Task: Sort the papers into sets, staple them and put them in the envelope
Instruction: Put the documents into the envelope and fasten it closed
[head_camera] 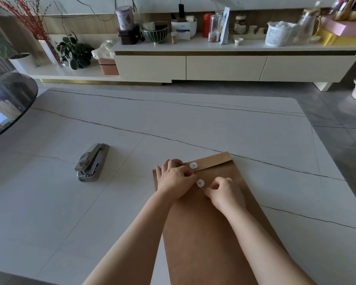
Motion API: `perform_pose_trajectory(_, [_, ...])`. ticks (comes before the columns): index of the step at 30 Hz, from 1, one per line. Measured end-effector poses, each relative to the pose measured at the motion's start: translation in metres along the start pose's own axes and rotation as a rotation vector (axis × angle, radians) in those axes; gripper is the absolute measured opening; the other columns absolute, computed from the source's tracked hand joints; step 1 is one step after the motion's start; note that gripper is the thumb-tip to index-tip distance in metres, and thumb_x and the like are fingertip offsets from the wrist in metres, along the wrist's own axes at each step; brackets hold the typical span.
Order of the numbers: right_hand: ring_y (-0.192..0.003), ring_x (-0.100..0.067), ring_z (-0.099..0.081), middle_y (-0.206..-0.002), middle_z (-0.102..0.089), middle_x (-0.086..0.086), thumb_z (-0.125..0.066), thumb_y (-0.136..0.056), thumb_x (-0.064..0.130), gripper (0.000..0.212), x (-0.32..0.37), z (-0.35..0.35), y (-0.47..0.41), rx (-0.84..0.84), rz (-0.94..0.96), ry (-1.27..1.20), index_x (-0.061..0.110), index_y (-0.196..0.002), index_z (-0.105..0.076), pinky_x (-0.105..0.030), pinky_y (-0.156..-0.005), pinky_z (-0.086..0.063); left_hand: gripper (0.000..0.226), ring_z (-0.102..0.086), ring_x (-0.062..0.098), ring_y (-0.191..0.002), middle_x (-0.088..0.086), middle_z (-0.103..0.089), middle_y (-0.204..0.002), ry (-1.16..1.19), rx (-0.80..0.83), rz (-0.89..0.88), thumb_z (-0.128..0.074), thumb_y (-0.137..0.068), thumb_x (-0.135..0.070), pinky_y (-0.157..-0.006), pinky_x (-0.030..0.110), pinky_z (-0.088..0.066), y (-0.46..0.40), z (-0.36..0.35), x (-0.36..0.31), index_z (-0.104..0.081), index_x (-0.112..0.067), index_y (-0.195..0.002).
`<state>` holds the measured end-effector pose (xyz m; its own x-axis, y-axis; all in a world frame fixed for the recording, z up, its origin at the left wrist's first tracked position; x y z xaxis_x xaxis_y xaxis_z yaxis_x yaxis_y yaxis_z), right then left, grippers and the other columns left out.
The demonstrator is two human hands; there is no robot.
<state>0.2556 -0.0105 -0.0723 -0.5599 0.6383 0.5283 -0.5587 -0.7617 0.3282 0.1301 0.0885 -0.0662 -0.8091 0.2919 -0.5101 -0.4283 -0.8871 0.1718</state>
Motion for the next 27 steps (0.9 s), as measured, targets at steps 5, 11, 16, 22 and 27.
perform_pose_trajectory(5, [-0.083, -0.018, -0.050, -0.097, -0.048, 0.002, -0.061, -0.086, 0.031, 0.012, -0.004, 0.003, -0.001, -0.015, 0.011, -0.033, 0.020, -0.082, -0.057, -0.026, -0.067, -0.037, 0.019, -0.020, 0.019, -0.136, -0.008, -0.037, -0.137, -0.028, -0.041, -0.057, -0.062, -0.082, -0.052, -0.116, 0.046, -0.004, 0.003, -0.001, 0.001, -0.064, -0.036, -0.091])
perform_pose_trajectory(11, [-0.089, -0.019, -0.055, -0.105, -0.055, -0.001, -0.060, -0.090, 0.037, 0.019, -0.009, 0.018, -0.017, -0.098, 0.047, -0.016, 0.019, -0.092, -0.064, -0.026, -0.069, -0.038, 0.015, -0.016, 0.020, -0.141, -0.008, -0.036, -0.140, 0.029, -0.062, -0.074, -0.063, -0.082, -0.051, -0.116, 0.046, -0.002, 0.005, -0.002, 0.005, -0.061, -0.039, -0.090])
perform_pose_trajectory(16, [-0.073, -0.023, -0.058, -0.073, -0.059, 0.000, -0.061, -0.089, 0.036, 0.026, 0.005, 0.012, -0.039, 0.006, 0.006, -0.004, 0.018, -0.069, -0.057, -0.026, -0.058, -0.037, 0.018, -0.009, 0.019, -0.143, -0.008, -0.036, -0.142, 0.048, -0.088, -0.092, -0.063, -0.082, -0.052, -0.117, 0.047, 0.002, 0.005, -0.004, 0.007, -0.063, -0.038, -0.093])
perform_pose_trajectory(22, [-0.052, -0.013, -0.033, -0.076, -0.050, -0.004, -0.069, -0.084, 0.030, 0.028, 0.025, -0.002, -0.048, 0.160, -0.130, -0.266, 0.013, -0.086, -0.047, -0.025, -0.047, -0.025, 0.028, -0.001, 0.017, -0.146, -0.007, -0.028, -0.151, 0.112, 0.056, -0.167, -0.069, -0.081, -0.037, -0.118, 0.042, 0.008, 0.006, -0.003, 0.016, -0.063, -0.033, -0.109])
perform_pose_trajectory(27, [-0.049, -0.018, -0.036, -0.061, -0.045, -0.004, -0.076, -0.077, 0.028, 0.032, 0.024, -0.014, -0.052, 0.125, -0.149, -0.259, 0.012, -0.072, -0.049, -0.025, -0.046, -0.026, 0.045, -0.002, 0.014, -0.146, -0.007, -0.026, -0.153, 0.176, 0.109, -0.225, -0.074, -0.076, -0.030, -0.119, 0.035, 0.003, 0.008, 0.000, 0.026, -0.057, -0.031, -0.117])
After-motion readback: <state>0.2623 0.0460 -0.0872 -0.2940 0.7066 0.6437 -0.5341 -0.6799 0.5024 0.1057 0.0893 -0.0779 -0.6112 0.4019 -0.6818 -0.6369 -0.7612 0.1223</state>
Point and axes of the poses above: each hand's wrist, its own y-axis away from the middle knuckle, its own z-axis out of the back of the hand, x = y × z, the point moved 8 cm from there along -y, towards the middle knuckle
